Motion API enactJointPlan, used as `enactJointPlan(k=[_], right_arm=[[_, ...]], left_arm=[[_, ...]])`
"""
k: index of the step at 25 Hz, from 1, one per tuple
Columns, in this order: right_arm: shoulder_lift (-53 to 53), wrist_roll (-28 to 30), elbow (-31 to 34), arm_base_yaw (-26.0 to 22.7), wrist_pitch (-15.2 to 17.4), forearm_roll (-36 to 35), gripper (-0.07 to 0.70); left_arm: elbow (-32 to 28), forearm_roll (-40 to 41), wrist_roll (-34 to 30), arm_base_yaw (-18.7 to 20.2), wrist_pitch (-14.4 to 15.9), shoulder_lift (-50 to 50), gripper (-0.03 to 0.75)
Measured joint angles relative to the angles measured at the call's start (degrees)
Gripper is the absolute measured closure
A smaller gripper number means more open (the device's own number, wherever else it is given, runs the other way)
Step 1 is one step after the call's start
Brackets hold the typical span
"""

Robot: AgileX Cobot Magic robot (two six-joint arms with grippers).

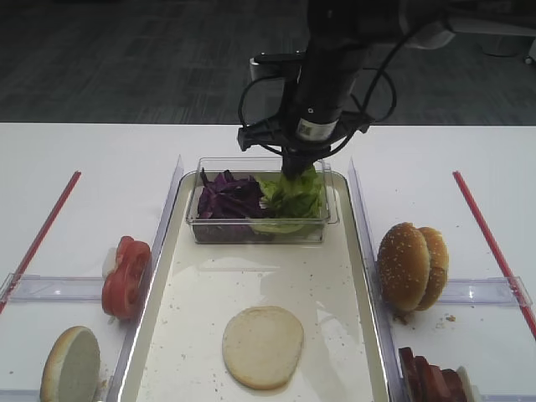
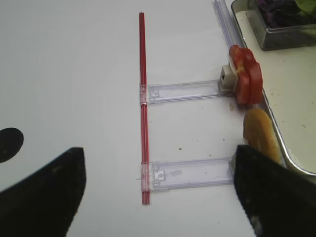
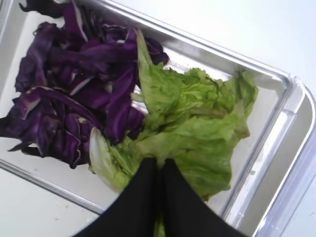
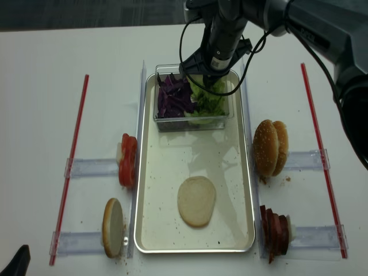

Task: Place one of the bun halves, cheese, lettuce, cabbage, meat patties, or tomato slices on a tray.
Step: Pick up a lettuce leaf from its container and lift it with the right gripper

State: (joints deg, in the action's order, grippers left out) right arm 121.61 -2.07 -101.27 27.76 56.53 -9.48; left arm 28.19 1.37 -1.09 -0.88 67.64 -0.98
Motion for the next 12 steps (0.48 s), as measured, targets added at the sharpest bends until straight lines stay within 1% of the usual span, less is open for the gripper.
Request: enactJointPlan(k=[12], right_arm=[[-2.69, 0.0, 0.0, 0.34, 3.57, -0.46, 0.575]], left_arm=[[0.0, 0.0, 0.0, 0.0, 0.0, 0.0, 0.151]])
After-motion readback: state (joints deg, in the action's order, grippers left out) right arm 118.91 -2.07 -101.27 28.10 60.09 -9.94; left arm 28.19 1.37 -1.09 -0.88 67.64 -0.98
